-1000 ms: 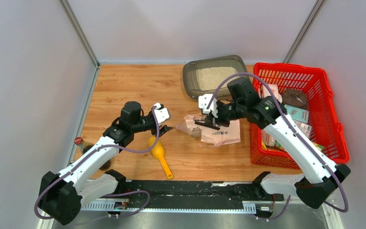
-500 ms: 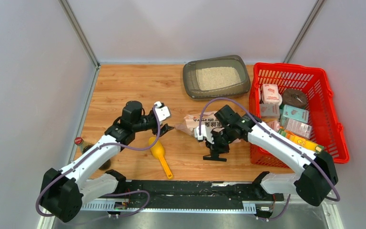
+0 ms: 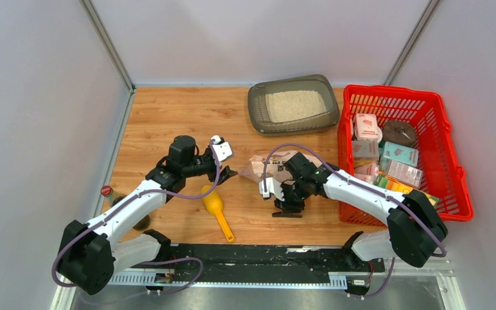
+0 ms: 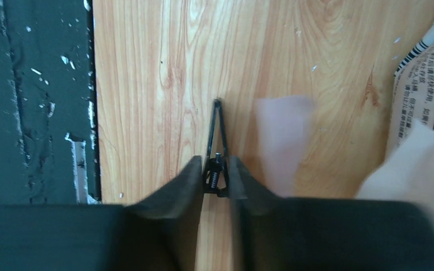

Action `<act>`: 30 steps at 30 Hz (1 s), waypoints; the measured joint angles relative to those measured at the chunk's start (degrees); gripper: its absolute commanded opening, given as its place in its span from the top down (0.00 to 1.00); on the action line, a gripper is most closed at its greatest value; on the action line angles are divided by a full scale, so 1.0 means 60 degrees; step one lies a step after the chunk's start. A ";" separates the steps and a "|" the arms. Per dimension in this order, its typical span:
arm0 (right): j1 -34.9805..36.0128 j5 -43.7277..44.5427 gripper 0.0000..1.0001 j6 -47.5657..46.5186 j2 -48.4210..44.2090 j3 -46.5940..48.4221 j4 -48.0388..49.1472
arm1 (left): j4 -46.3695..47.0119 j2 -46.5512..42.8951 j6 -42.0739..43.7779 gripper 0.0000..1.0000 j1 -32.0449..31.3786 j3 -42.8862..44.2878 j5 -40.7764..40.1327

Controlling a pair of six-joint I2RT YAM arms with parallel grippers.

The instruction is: Fill the litter box with clean litter

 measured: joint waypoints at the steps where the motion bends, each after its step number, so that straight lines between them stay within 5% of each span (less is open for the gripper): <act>1: 0.0000 0.0025 0.55 0.0029 0.0066 -0.0018 0.0040 | 0.0004 0.0015 -0.0022 0.28 0.0000 -0.0004 0.0011; 5: 0.0000 0.0164 0.25 0.0051 0.0222 -0.0018 0.0175 | 0.0000 0.0073 -0.0109 0.28 0.0000 -0.0004 0.0106; 17: 0.0000 0.0233 0.24 0.0259 -0.1260 0.2441 -0.1351 | 0.0000 0.0073 -0.0503 0.28 0.0000 -0.0015 0.0335; 30: 0.0004 0.0838 0.20 -0.0820 -0.0561 0.0557 -0.1202 | -0.0033 -0.0488 -0.0608 0.28 0.0000 -0.0448 0.0324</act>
